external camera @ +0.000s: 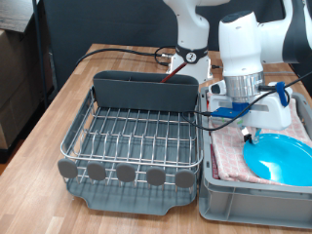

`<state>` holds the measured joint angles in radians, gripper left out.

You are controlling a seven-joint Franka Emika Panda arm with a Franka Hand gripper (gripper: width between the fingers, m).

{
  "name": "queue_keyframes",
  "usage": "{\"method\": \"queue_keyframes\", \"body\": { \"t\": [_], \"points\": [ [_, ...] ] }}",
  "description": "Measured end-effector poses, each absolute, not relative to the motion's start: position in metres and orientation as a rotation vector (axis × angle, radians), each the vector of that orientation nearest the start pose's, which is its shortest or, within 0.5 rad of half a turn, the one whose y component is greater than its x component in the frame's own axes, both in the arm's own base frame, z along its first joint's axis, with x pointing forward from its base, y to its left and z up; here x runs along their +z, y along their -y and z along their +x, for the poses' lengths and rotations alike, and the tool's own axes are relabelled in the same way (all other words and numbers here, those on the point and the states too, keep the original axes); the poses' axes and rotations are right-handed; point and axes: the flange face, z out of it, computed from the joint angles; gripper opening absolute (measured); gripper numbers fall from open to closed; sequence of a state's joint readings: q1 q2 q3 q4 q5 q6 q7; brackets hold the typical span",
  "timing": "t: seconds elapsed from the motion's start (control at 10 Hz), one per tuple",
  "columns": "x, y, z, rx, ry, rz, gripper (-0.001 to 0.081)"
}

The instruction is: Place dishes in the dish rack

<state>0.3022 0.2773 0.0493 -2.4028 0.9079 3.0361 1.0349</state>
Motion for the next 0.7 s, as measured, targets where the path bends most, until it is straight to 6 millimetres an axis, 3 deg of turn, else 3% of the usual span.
{"method": "queue_keyframes", "body": {
  "t": [0.7],
  "points": [
    [0.282,-0.105,0.497,-0.091,-1.942,-2.020,0.0020]
  ]
}}
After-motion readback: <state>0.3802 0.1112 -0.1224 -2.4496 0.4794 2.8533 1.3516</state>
